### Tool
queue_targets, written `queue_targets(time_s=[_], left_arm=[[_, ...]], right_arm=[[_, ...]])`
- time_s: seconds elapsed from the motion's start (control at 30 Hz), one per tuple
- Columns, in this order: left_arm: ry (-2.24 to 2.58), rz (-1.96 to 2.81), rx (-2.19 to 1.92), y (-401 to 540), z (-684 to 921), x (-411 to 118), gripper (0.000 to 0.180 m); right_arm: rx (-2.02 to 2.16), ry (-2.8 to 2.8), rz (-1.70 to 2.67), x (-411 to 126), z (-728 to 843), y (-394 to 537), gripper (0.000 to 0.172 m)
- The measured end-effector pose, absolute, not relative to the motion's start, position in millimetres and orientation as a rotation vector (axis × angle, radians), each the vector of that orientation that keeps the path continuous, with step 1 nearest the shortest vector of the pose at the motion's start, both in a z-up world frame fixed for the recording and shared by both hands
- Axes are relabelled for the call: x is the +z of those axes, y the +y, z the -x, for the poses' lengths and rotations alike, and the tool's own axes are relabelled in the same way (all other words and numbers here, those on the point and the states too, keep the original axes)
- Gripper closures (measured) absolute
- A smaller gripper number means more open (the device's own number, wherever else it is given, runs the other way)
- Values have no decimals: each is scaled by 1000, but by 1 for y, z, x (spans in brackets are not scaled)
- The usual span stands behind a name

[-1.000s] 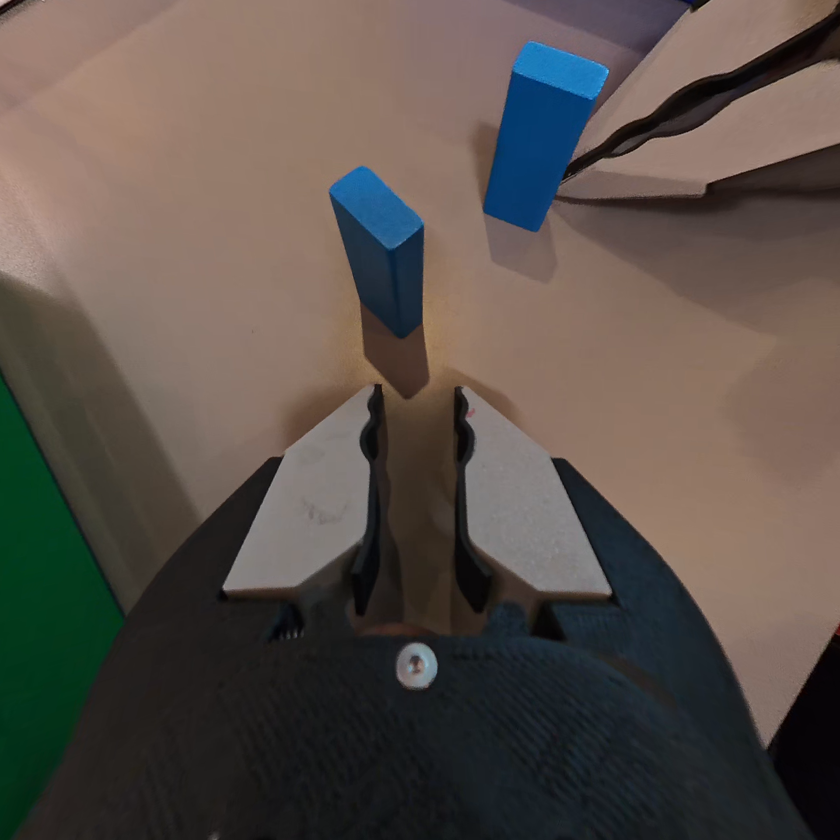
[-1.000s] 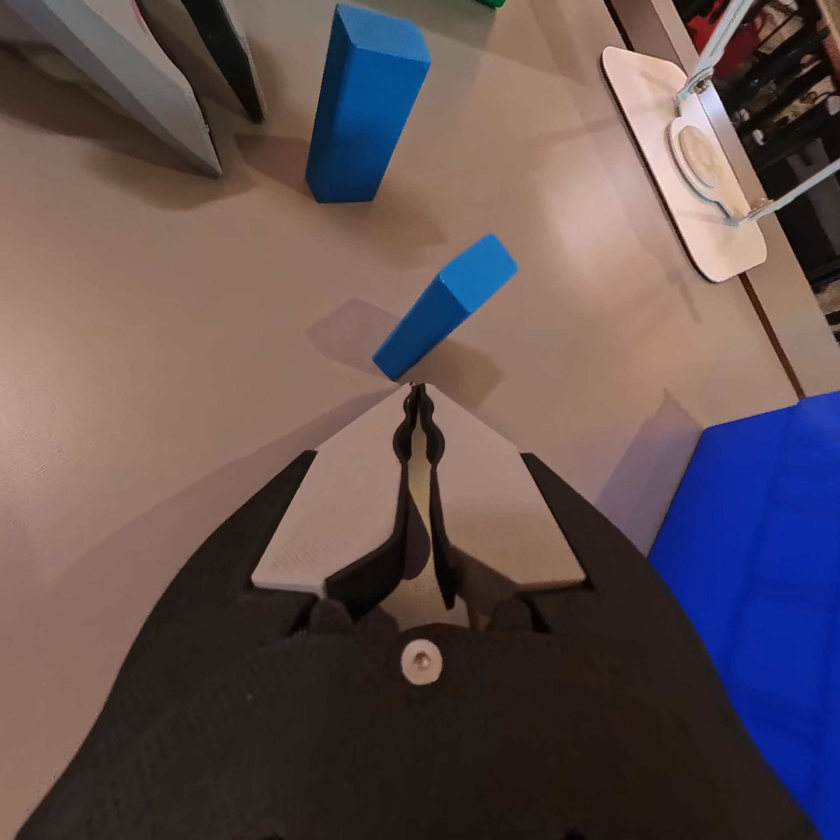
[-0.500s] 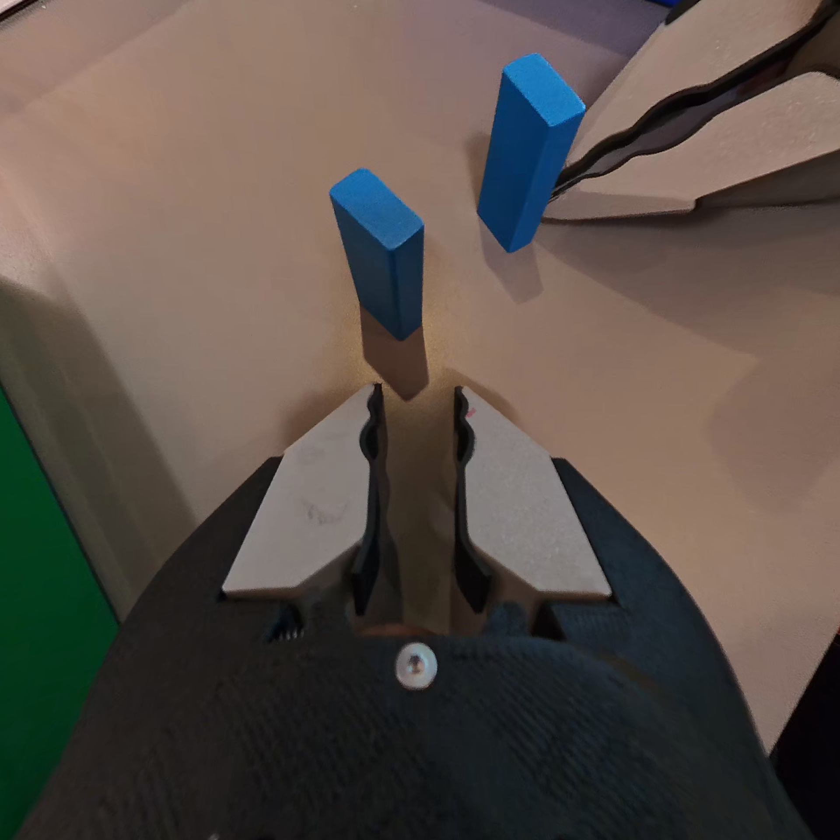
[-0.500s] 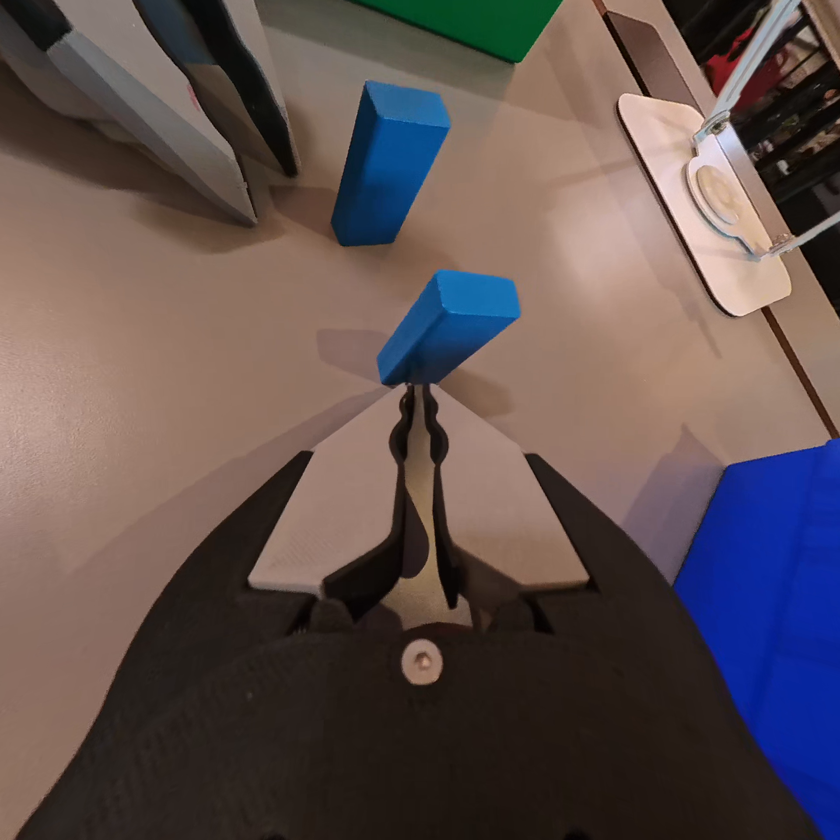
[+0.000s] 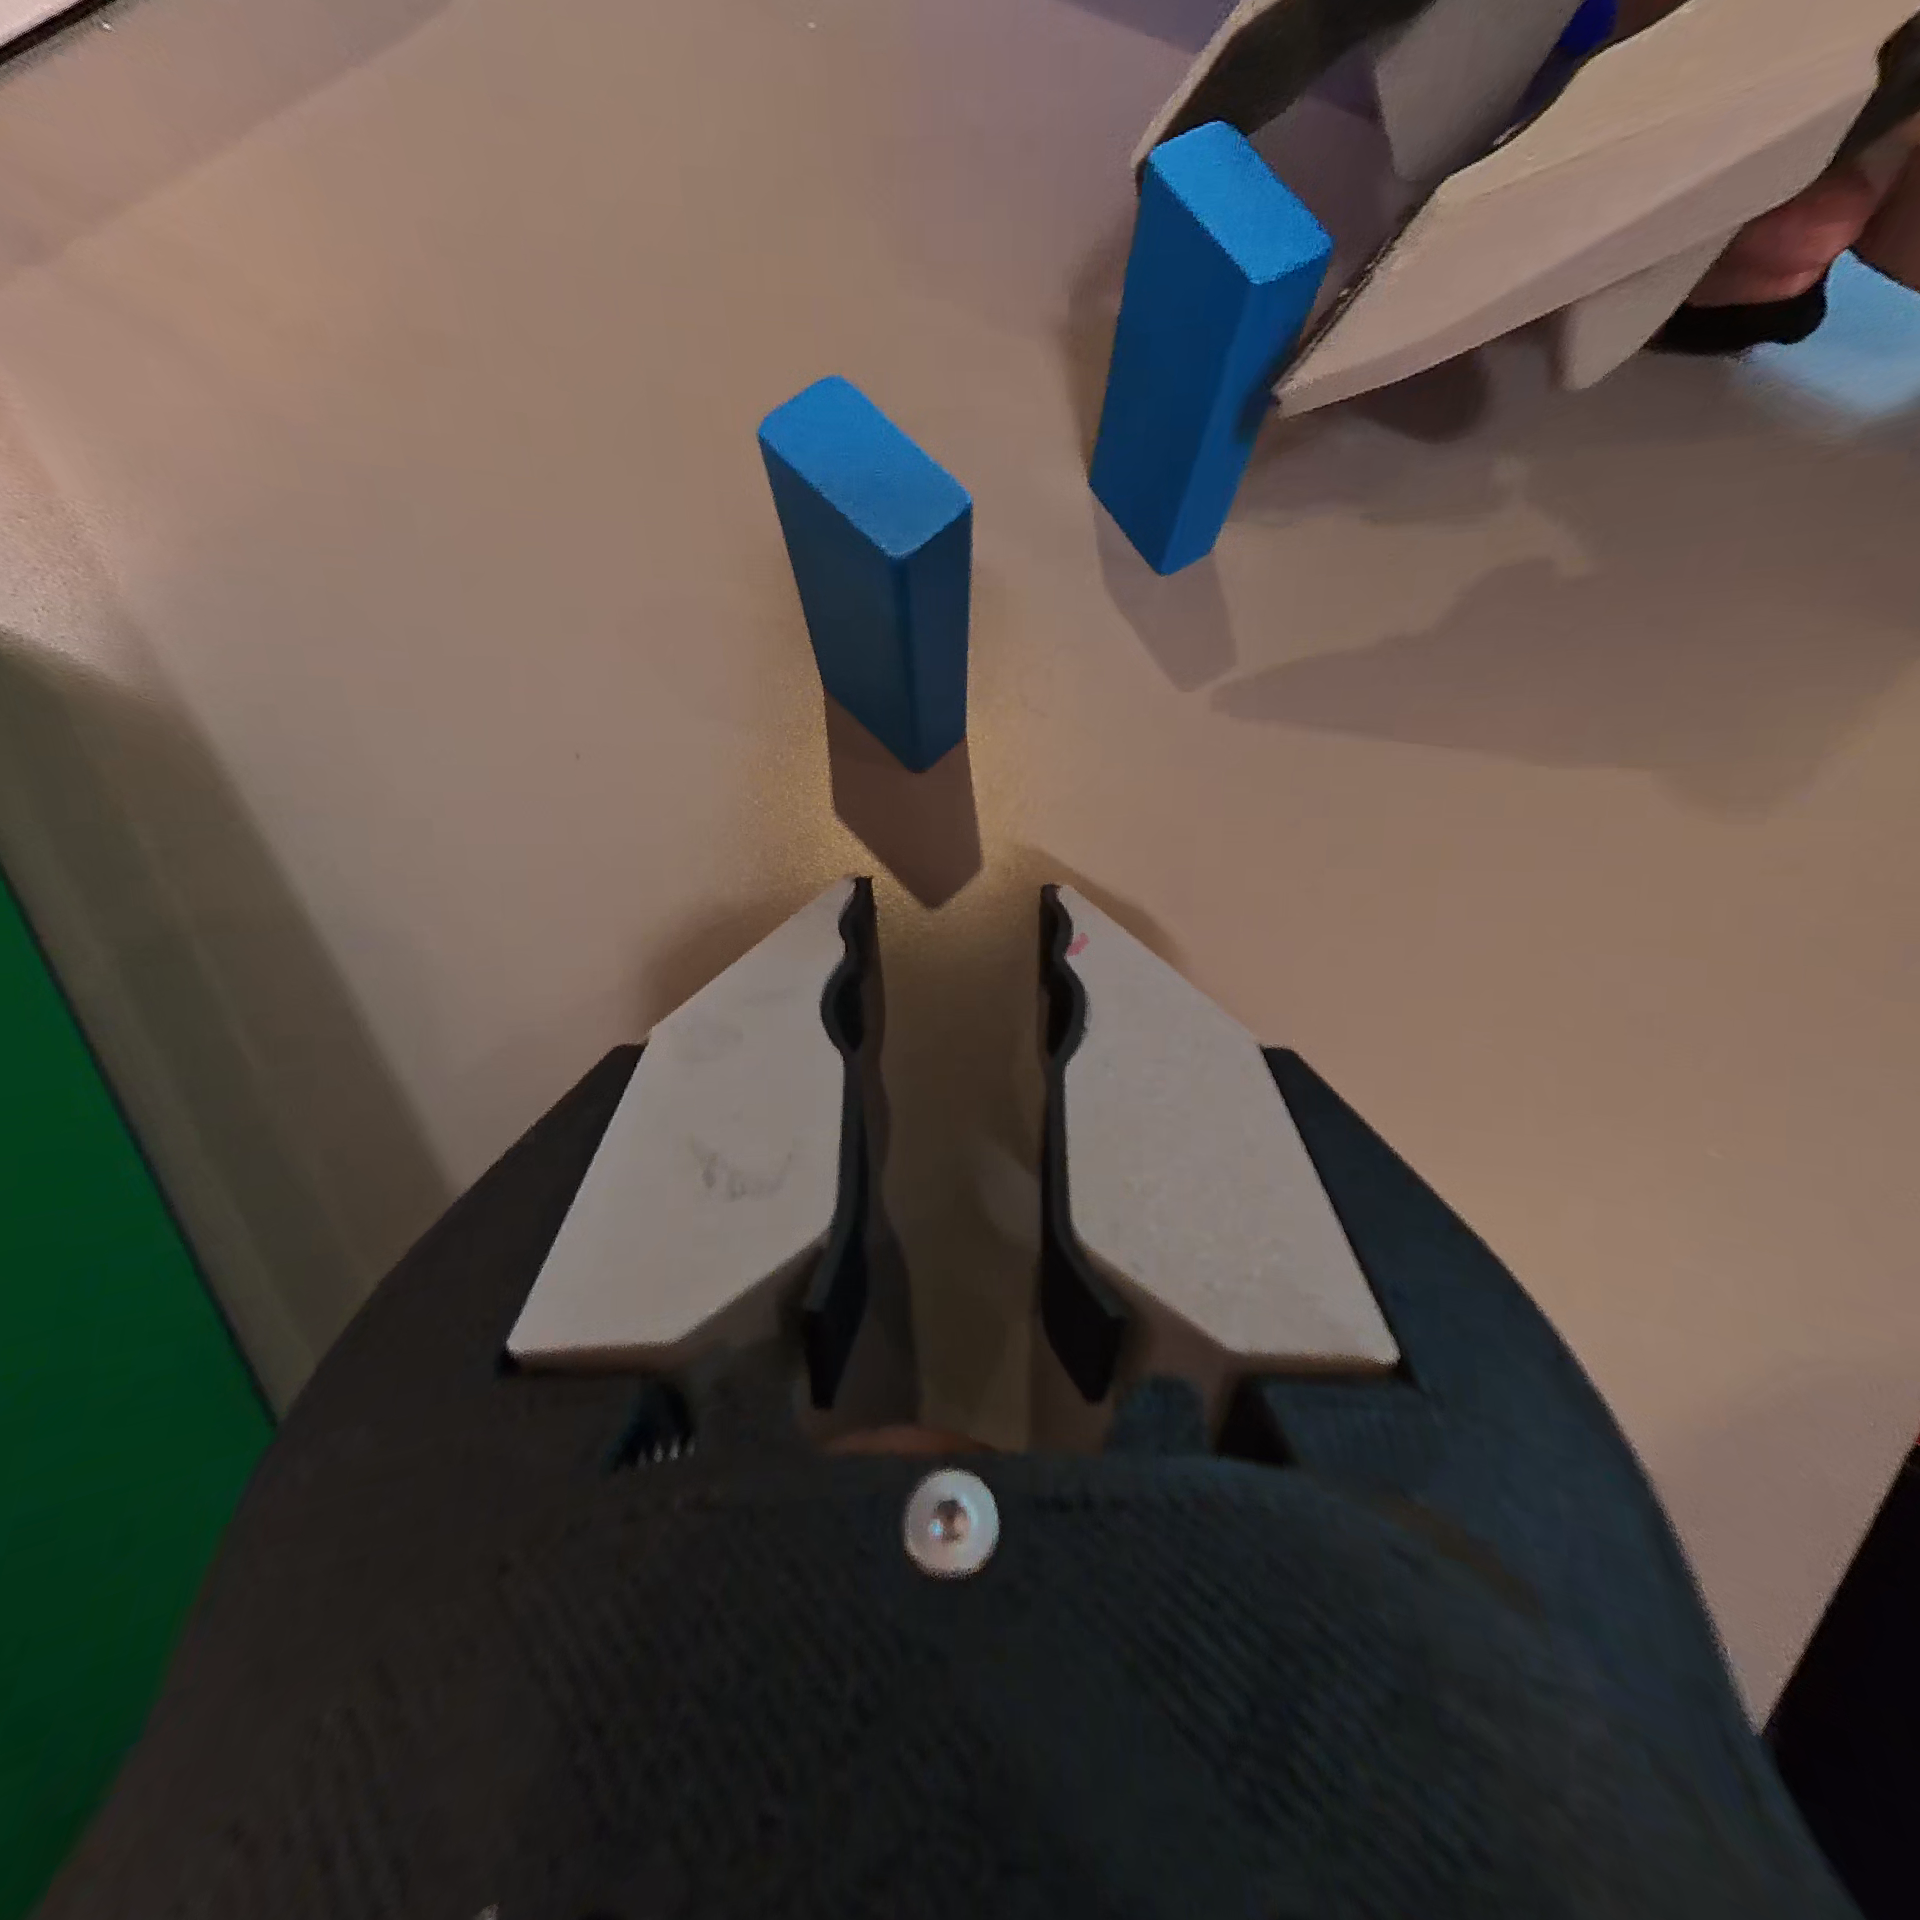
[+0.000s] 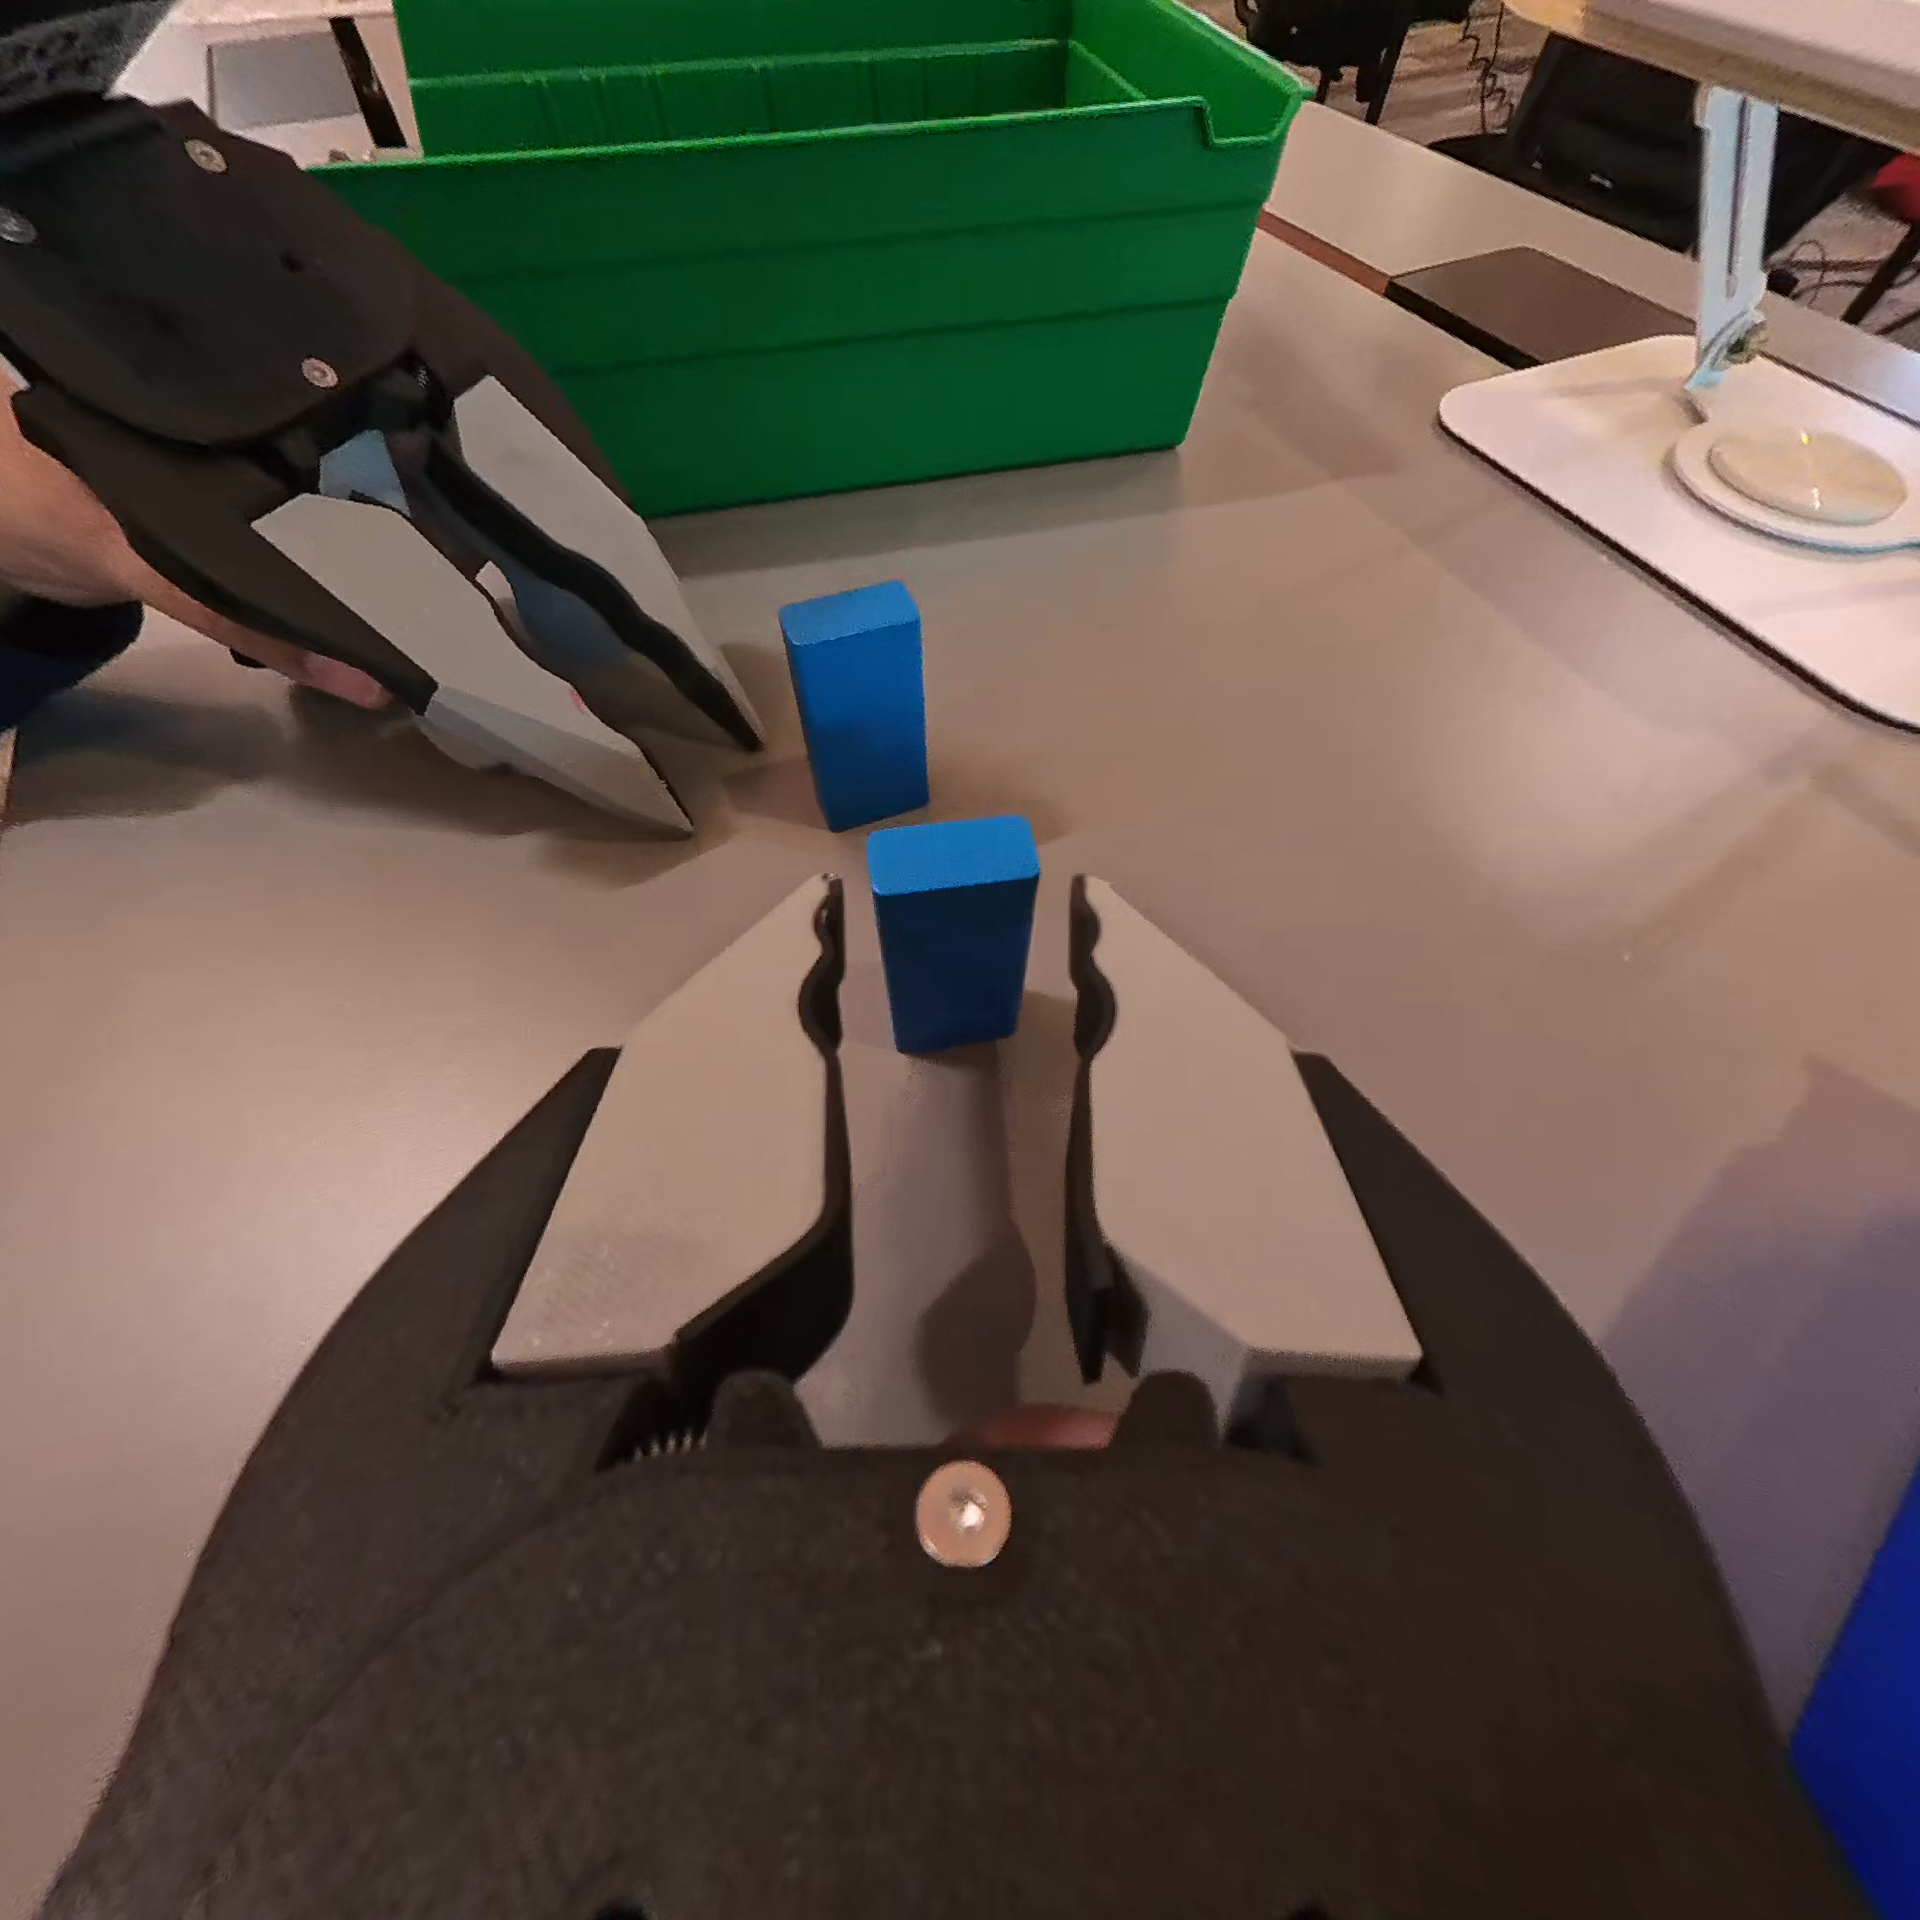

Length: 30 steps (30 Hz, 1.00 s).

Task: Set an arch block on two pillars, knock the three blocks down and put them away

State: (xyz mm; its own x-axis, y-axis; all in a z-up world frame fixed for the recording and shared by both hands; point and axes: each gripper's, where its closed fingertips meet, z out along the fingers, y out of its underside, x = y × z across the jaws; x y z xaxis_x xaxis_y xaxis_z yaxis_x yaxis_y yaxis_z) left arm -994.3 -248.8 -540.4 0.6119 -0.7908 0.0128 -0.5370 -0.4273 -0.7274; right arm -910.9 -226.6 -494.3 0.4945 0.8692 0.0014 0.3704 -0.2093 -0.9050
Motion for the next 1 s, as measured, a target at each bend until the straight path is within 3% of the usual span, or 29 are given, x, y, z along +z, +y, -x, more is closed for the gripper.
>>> queue_targets(time_s=[0.07, 1.0], left_arm=[[1040, 2133, -467, -249, 994, -540, 151], [1041, 2126, -471, -248, 994, -541, 151]], right_arm=[[626, -1072, 1772, -494, 912, -225, 143], [713, -1233, 1692, -494, 901, -224, 143]])
